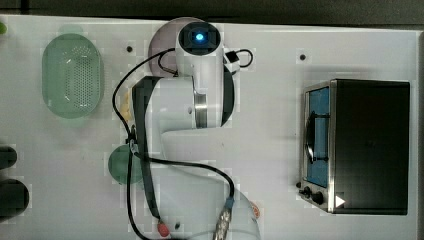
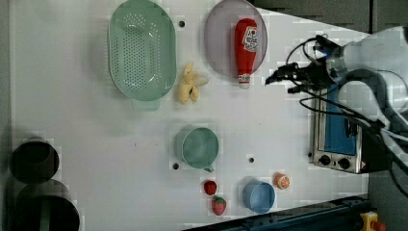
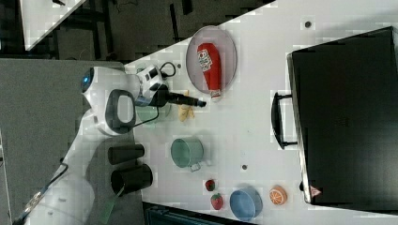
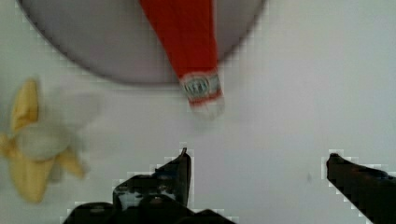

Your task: Pick ketchup from plate and place it on table.

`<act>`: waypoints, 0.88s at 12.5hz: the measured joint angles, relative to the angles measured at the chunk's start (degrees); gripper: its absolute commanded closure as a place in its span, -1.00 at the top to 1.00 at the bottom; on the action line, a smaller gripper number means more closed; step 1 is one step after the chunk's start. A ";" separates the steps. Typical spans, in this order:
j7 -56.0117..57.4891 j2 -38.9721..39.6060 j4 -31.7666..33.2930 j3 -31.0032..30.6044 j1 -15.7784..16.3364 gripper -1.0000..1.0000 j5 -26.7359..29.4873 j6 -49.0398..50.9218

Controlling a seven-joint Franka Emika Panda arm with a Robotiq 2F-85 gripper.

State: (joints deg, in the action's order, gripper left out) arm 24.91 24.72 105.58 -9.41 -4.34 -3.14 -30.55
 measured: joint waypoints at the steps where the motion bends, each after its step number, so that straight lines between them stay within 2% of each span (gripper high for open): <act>1: 1.02 1.73 -0.56 -0.09 0.33 1.00 -2.91 -3.11; 2: 1.36 3.48 -1.18 0.13 0.88 1.00 -5.21 -6.83; 6: 2.38 10.84 -4.92 -0.47 1.97 1.00 -8.47 -15.39; 11: 3.13 17.70 -5.65 0.35 3.35 1.00 -9.93 -23.08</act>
State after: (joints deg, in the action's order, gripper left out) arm 28.05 42.41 99.93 -9.06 -0.99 -13.07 -53.63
